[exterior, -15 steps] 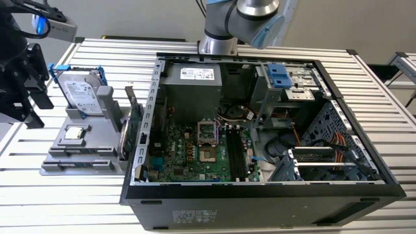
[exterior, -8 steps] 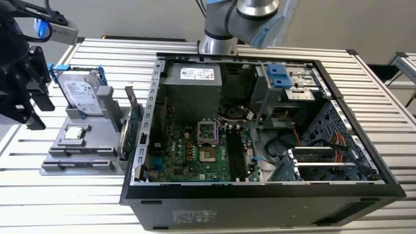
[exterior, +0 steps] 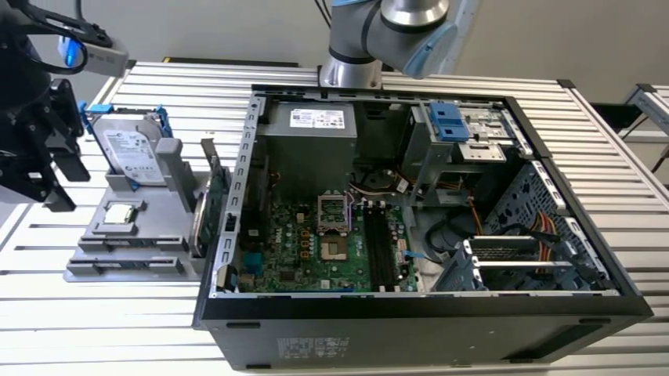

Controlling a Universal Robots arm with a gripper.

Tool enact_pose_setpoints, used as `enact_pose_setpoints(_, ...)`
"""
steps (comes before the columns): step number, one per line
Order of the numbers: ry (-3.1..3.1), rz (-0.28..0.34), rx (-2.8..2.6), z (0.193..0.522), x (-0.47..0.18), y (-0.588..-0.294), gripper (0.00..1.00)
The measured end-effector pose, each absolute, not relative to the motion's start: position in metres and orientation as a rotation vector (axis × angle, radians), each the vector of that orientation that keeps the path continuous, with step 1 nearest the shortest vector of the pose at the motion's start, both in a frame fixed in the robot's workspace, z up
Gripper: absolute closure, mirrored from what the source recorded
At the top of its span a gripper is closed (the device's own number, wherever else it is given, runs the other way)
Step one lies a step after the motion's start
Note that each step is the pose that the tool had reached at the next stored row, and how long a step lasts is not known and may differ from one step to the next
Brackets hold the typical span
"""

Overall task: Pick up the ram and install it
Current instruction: 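Pick up the ram and move it above insertion slot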

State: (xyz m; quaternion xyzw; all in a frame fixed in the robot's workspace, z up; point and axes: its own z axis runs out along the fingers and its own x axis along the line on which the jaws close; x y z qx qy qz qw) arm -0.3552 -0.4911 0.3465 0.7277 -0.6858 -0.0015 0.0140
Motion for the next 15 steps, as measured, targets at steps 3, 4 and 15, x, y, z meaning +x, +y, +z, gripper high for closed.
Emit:
enact_pose_setpoints(3, -2.134, -0.002, 2.265, 0.3446, -0.3552, -0.4908, 0.0)
enact_pose_setpoints(4, -2.134, -0.001, 2.264, 0.344, -0.3552, -0.4907, 0.0)
enact_pose_setpoints(15, -2.138, 0.005, 2.254, 0.3362, -0.3552, -0.4898, 0.0)
